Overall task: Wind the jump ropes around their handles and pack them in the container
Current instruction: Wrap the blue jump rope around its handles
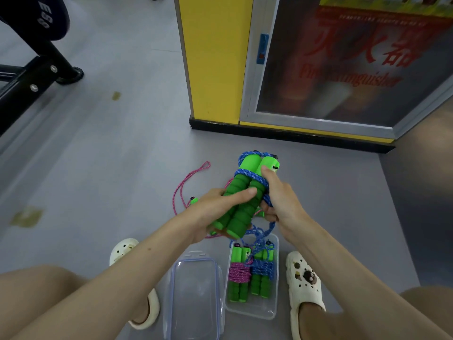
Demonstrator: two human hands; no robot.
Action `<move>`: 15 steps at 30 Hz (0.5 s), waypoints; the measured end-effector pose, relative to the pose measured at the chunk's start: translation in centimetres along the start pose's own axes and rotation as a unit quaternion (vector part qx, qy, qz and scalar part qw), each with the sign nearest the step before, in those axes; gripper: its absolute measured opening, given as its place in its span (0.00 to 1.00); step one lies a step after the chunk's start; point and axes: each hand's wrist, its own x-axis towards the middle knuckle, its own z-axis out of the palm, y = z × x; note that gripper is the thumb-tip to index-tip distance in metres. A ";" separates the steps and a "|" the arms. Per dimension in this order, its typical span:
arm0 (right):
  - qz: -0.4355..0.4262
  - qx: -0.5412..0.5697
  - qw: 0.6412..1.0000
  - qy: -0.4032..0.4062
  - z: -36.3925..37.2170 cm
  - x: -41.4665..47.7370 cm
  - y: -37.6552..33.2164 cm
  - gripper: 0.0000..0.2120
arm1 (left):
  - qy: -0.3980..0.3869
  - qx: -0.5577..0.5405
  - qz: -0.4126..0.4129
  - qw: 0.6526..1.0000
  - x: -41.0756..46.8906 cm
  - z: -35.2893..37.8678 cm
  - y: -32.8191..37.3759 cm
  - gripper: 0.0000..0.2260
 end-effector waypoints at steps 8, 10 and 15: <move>0.020 0.076 0.997 -0.004 0.0 0.0 0.0 0.22 | -0.033 -0.065 0.050 0.996 -0.3 0.5 0.1 0.16; 0.020 0.088 0.996 -0.021 -0.1 0.0 0.0 0.22 | -0.040 -0.070 0.054 0.995 -0.3 0.4 -0.1 0.19; 0.015 0.085 0.994 -0.062 -0.4 0.3 0.1 0.24 | -0.040 -0.076 0.062 0.994 -0.5 0.3 0.0 0.14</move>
